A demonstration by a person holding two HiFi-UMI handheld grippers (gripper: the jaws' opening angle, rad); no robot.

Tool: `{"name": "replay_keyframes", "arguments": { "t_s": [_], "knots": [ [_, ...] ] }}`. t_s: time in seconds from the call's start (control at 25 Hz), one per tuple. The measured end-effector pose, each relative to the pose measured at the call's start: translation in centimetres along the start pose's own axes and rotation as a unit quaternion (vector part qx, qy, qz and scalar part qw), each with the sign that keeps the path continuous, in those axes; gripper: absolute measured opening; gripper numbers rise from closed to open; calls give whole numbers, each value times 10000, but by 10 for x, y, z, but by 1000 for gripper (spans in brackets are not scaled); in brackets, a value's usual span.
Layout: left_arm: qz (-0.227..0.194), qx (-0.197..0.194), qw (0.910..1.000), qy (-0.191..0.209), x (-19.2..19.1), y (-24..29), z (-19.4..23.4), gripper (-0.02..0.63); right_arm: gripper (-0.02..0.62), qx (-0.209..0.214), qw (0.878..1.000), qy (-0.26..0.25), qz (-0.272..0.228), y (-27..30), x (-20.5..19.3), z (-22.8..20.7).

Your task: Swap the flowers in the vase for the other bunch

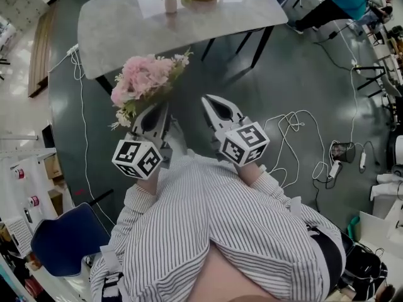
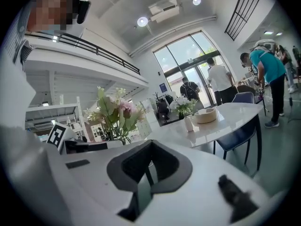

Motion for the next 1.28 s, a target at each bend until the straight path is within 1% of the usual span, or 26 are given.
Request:
{"name": "replay_keyframes", "arguments": {
  "t_s": [0.16, 0.28, 0.56, 0.76, 0.88, 1.08, 1.2, 1.28],
  "knots": [
    [46, 37, 9999, -95, 7, 18, 18, 17, 11, 22, 9999, -51, 151, 24, 1, -9],
    [66, 34, 9998, -170, 16, 38, 31, 17, 11, 14, 9998, -121, 151, 42, 13, -23],
    [140, -246, 9995, -126, 46, 87, 61, 17, 11, -155, 9995, -270, 110, 99, 39, -58],
    [116, -361, 9992, -98, 81, 122, 88, 17, 11, -416, 9987, -290, 72, 137, 62, -82],
    [84, -399, 9991, -139, 98, 141, 104, 17, 11, -463, 9984, -312, 17, 157, 75, -93],
    [91, -524, 9985, -156, 118, 172, 126, 17, 11, -743, 9964, -387, 109, 187, 86, -116],
    [108, -578, 9982, -101, 129, 187, 138, 17, 11, -902, 9951, -400, -30, 202, 95, -125],
    [124, -618, 9980, -22, 135, 194, 145, 15, 11, -933, 9948, -401, -77, 212, 99, -129]
  ]
}}
Point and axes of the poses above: the fingertips, and each gripper's own axes: y forward along the fingers, z to its left, x out of its top, the point moved 2 cm from there along -y, backward along the fingers, and after that the axes turned 15 degrees about x, right-handed, at the moved point
